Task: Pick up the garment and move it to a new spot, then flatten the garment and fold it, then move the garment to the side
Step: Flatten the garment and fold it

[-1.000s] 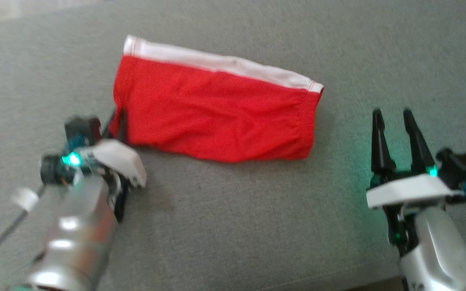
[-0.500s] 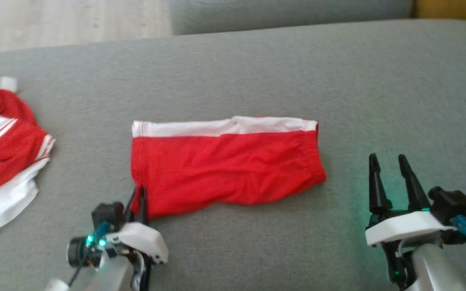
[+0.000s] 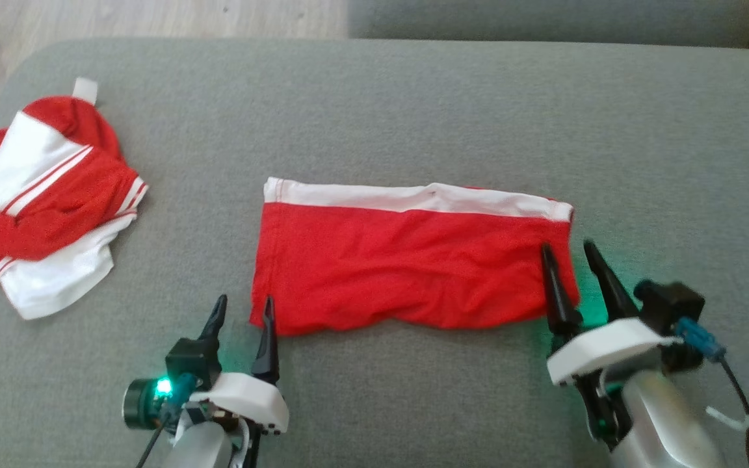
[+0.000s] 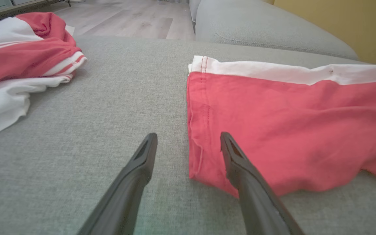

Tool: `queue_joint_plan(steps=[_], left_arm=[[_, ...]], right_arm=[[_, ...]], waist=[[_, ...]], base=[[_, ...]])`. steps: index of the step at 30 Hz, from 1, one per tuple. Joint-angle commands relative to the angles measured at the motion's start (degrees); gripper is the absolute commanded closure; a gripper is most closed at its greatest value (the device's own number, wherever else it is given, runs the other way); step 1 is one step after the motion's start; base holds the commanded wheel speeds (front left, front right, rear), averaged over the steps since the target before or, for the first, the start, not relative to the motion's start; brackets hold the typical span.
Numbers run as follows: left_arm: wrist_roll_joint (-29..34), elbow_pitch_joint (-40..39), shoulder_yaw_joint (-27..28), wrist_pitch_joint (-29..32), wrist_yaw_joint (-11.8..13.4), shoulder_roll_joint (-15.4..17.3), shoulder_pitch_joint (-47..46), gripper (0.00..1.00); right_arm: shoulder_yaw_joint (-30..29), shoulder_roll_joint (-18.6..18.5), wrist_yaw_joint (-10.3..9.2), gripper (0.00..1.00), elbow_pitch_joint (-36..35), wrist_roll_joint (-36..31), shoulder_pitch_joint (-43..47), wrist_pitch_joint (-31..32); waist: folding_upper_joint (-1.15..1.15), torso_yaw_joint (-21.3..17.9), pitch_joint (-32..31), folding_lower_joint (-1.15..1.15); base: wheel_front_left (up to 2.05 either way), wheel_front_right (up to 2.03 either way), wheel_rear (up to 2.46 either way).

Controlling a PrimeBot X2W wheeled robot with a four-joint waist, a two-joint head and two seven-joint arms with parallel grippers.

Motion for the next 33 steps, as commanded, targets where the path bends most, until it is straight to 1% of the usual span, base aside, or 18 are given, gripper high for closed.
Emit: queue_joint_plan(steps=[1,5,10,11,13,17,22,26,31,33], left_arm=[[0.57,-1.80,1.18,-0.31,-0.28,0.22,-1.03,0.00],[1.31,-2.54,0.87,-0.31,-0.50,0.11,-1.15,0.00],[1.43,-2.74,0.86,-0.31,-0.34,0.04,-1.16,0.00],[1.42,-2.81,0.85,-0.31,-0.27,0.04,-1.13,0.00],[1.23,-2.94,0.63,-0.31,-0.20,0.03,-1.08,0.00],[0.90,-3.23,0.17,-0.31,0.07,0.02,-1.13,0.00],[0.78,-3.26,0.00,-0.31,0.31,0.01,-1.08,0.00],[0.77,-3.27,0.14,-0.31,0.24,0.01,-0.52,0.00],[0.51,-3.18,-0.56,-0.31,-0.15,0.01,0.61,0.00],[0.39,-3.11,-1.32,-0.31,-0.34,0.01,1.04,0.00]], right_arm=[[0.65,0.20,-0.04,0.00,-0.05,-0.10,-1.67,-0.36],[-0.67,0.21,-0.04,0.00,6.67,-0.06,-3.18,-0.27],[1.28,0.21,-0.04,0.00,11.84,2.64,-4.12,-0.22],[2.10,0.21,-0.04,0.22,12.35,3.40,-4.22,-0.23],[3.60,0.21,-0.04,1.00,13.12,5.04,-4.36,-0.25],[4.47,0.06,-0.04,1.00,14.14,7.42,-4.70,-0.30],[2.76,-1.62,-0.04,1.00,13.51,9.02,-4.91,-0.35],[-2.25,-4.52,-0.04,1.00,11.46,9.93,-4.27,-0.37],[-9.34,-10.18,-0.04,1.00,9.94,9.12,-3.50,-0.37],[-11.09,-11.08,-0.04,1.00,9.09,9.30,-3.68,-0.37]], waist=[[0.00,0.92,0.96,0.00],[0.00,1.90,2.43,0.00],[0.00,2.10,3.56,0.00],[0.00,2.02,3.68,0.00],[0.00,1.78,3.88,0.00],[0.00,1.29,3.93,0.00],[0.00,0.40,3.35,0.00],[0.00,-0.79,2.15,0.00],[0.00,-2.47,0.28,0.00],[0.00,-2.96,-0.28,0.00]], base=[[0.00,0.00,0.00],[0.00,0.00,0.00],[0.00,0.00,0.00],[0.00,0.00,0.00],[0.00,0.00,0.00],[0.00,0.00,0.00],[0.00,0.00,0.00],[0.00,0.00,0.00],[0.00,0.00,0.00],[0.00,0.00,0.00]])
